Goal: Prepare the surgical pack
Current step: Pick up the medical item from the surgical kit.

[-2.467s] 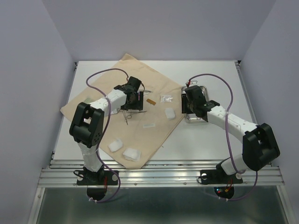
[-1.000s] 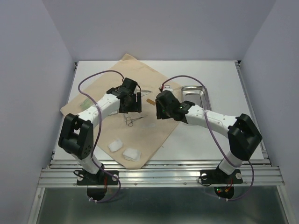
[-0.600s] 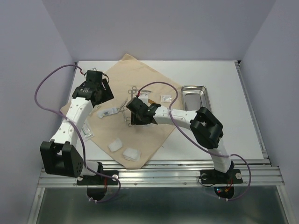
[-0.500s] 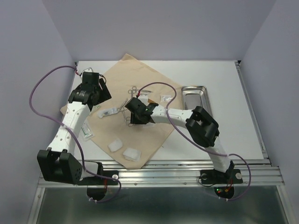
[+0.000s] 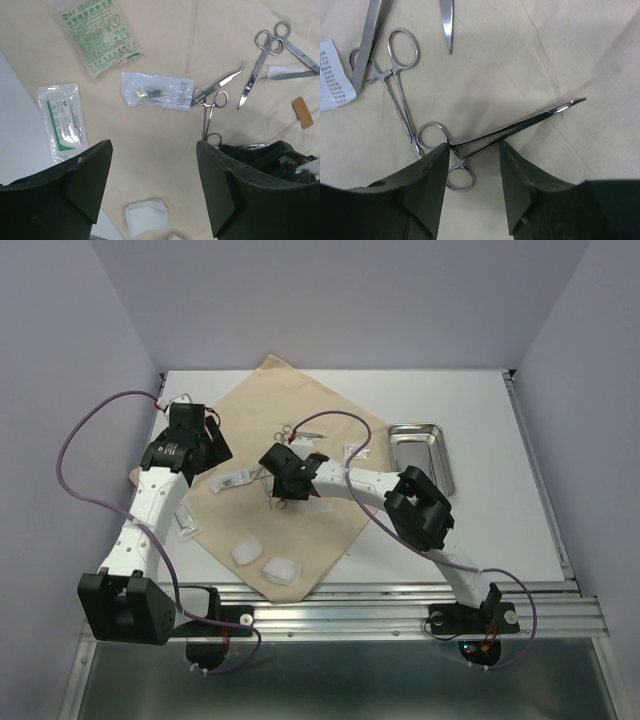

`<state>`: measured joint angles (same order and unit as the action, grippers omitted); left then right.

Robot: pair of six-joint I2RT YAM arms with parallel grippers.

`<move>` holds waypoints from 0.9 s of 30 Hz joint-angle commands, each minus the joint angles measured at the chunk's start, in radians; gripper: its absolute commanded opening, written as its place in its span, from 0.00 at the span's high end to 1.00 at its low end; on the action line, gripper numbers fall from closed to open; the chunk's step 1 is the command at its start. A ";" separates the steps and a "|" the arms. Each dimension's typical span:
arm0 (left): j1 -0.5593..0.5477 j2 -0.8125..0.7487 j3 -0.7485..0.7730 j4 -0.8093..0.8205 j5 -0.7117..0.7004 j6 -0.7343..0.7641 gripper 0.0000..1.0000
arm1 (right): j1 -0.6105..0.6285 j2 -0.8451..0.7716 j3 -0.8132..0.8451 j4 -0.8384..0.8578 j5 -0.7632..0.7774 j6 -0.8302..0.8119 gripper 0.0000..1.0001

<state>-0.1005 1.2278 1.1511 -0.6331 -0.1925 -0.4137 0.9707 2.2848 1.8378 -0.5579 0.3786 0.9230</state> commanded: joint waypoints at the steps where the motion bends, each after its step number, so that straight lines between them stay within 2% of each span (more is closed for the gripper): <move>1: 0.005 -0.044 -0.010 0.013 -0.001 0.019 0.20 | -0.012 0.057 0.086 -0.052 0.081 -0.022 0.49; 5: 0.005 -0.045 -0.010 0.013 0.001 0.021 0.20 | -0.021 0.126 0.211 -0.115 0.111 -0.052 0.49; 14: 0.005 -0.051 -0.014 0.015 0.004 0.021 0.20 | -0.021 0.180 0.265 -0.134 0.164 -0.092 0.51; 17: 0.005 -0.048 -0.016 0.018 0.005 0.026 0.20 | -0.030 0.186 0.275 -0.140 0.192 -0.118 0.57; 18: 0.005 -0.047 -0.016 0.018 0.005 0.026 0.20 | -0.030 0.189 0.281 -0.148 0.203 -0.125 0.63; 21: 0.005 -0.047 -0.013 0.016 0.001 0.029 0.20 | -0.030 0.196 0.285 -0.155 0.227 -0.147 0.69; 22: 0.005 -0.047 -0.011 0.016 0.001 0.029 0.20 | -0.030 0.199 0.288 -0.165 0.238 -0.150 0.76; 27: 0.005 -0.045 -0.011 0.016 0.001 0.029 0.20 | -0.030 0.180 0.285 -0.163 0.247 -0.161 0.83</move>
<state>-0.1005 1.2133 1.1389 -0.6289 -0.1844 -0.4000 0.9554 2.4485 2.1002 -0.6785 0.5571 0.7864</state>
